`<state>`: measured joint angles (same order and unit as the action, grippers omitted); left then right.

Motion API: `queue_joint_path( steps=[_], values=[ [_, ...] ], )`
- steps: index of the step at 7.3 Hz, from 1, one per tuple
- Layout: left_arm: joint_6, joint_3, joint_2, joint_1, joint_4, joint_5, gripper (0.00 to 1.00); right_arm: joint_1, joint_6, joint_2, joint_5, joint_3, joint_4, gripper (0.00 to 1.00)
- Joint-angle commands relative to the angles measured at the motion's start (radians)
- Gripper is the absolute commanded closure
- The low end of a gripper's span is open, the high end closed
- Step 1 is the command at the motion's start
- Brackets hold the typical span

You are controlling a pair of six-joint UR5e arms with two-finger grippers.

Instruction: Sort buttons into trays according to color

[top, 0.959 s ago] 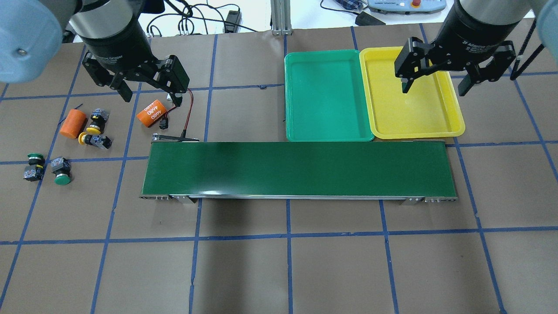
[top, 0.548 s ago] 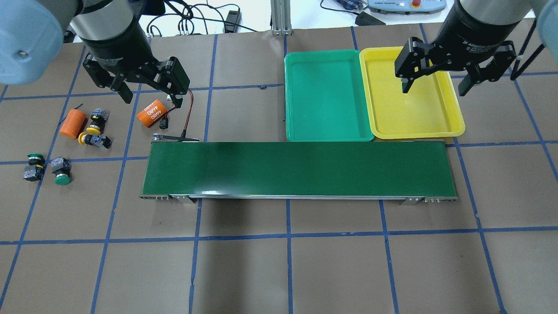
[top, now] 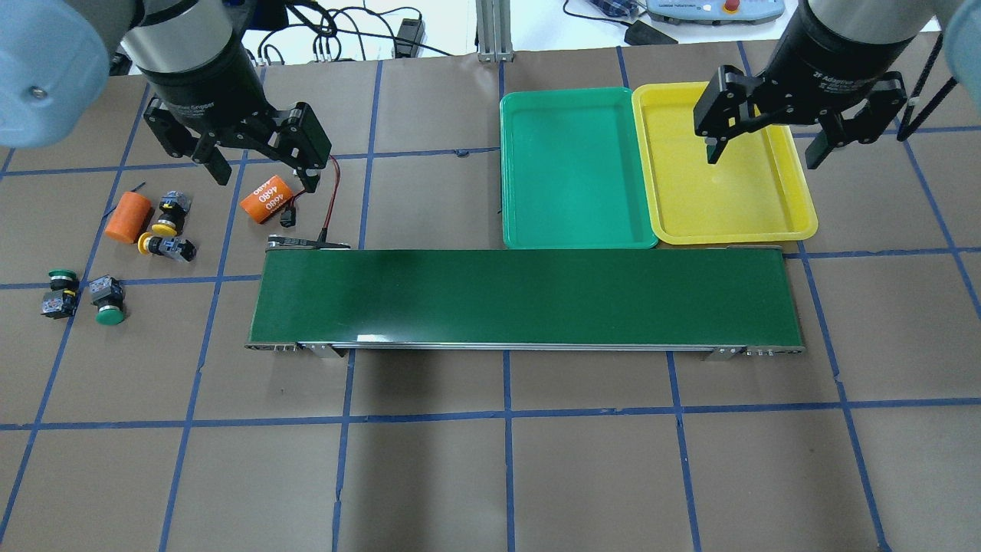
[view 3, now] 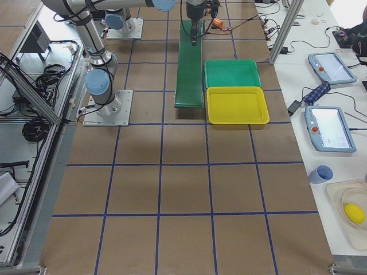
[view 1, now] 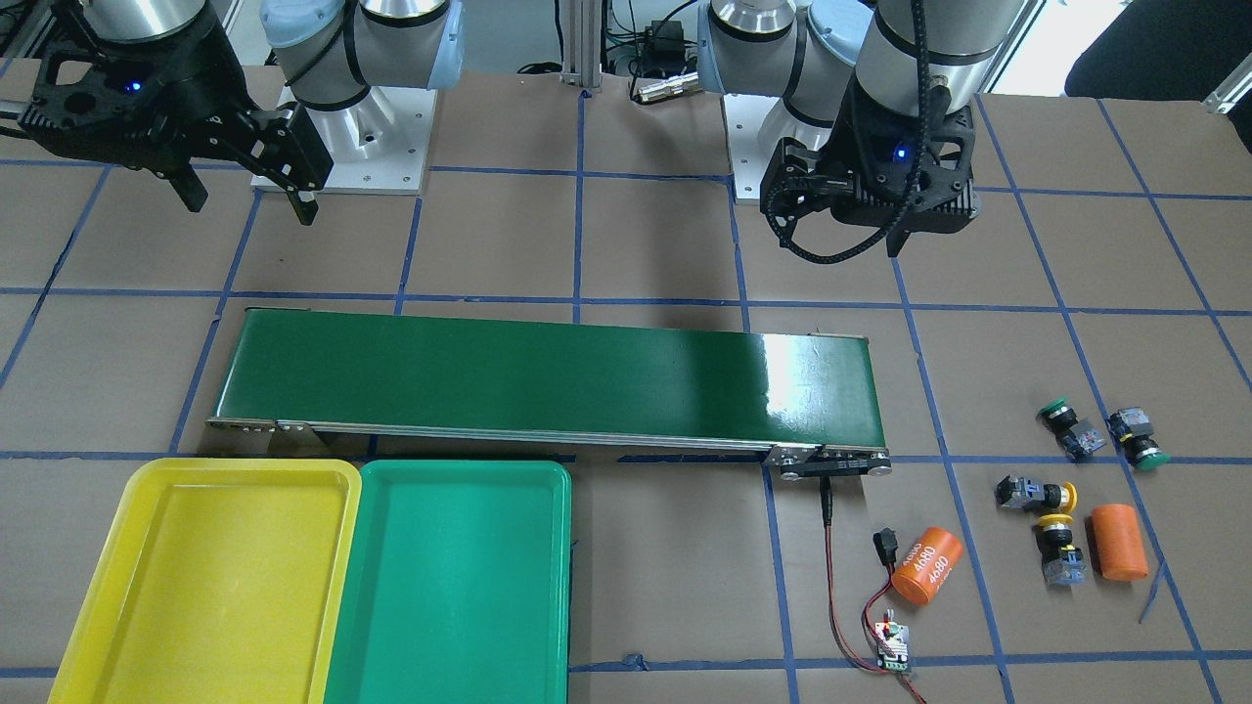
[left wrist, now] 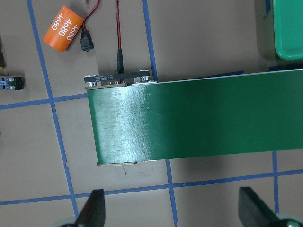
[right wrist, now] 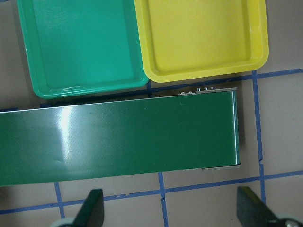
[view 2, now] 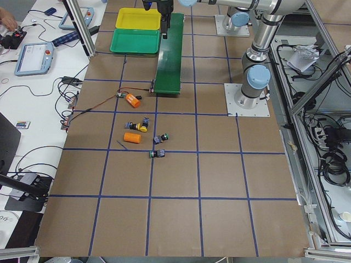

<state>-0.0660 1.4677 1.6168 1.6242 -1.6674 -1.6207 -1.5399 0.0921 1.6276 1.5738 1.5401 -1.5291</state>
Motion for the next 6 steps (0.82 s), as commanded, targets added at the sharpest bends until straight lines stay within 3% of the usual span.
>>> queue_joint_path(
  steps=[1, 3, 5, 6],
  values=[
    [-0.001, -0.020, 0.030, -0.021, 0.006, 0.005, 0.00, 0.000, 0.000, 0.000, 0.000, 0.000, 0.000, 0.00],
    [-0.097, -0.023, 0.079, -0.085, 0.027, 0.005, 0.00, 0.000, 0.000, 0.000, 0.000, 0.000, 0.001, 0.00],
    [-0.332, -0.039, 0.193, -0.191, 0.176, 0.100, 0.00, 0.001, 0.000, 0.002, 0.000, 0.000, 0.001, 0.00],
    [-0.447, -0.062, 0.269, -0.223, 0.231, 0.098, 0.00, 0.001, 0.000, 0.002, 0.002, 0.000, 0.000, 0.00]
  ],
)
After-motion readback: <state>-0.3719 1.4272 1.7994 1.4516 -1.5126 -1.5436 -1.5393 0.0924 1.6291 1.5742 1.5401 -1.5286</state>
